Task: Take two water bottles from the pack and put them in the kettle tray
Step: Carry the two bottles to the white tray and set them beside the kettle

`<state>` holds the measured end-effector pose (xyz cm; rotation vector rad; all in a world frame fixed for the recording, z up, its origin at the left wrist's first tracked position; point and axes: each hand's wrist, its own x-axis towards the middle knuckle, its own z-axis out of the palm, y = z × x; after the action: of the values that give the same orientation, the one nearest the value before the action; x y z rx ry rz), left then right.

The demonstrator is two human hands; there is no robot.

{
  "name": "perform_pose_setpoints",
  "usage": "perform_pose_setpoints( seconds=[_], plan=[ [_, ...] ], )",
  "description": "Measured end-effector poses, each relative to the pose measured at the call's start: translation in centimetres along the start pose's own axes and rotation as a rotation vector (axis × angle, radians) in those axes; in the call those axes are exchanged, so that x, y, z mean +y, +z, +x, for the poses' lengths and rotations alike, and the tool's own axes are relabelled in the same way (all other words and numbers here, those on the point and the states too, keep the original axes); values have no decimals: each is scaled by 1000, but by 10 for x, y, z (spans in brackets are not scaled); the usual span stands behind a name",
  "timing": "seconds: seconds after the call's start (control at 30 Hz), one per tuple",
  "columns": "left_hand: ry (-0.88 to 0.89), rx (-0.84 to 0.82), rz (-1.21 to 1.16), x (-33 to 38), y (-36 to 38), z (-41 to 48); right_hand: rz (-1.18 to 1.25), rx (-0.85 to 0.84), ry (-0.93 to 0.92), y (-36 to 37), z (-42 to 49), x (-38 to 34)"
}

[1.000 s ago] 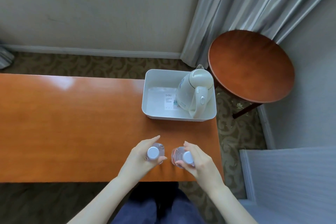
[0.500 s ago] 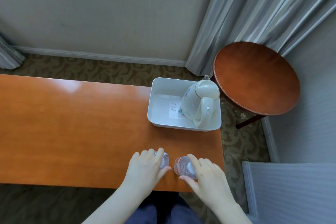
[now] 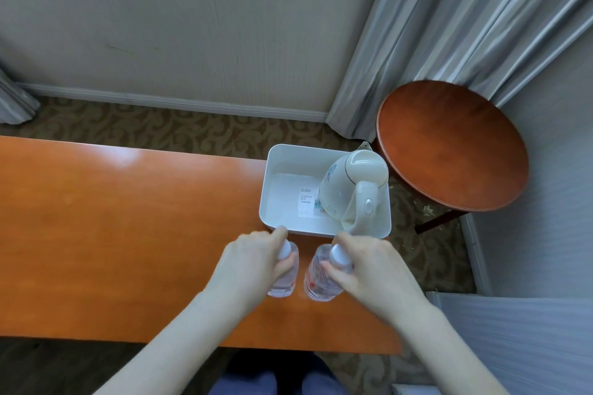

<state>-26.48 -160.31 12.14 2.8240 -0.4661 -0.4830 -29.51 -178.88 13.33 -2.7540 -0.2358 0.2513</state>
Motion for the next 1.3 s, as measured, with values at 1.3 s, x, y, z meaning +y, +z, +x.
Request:
perform_pose_setpoints(
  seconds=[1.3],
  plan=[
    [90, 144, 138, -49, -19, 244, -204, -42, 80, 15, 245, 66]
  ],
)
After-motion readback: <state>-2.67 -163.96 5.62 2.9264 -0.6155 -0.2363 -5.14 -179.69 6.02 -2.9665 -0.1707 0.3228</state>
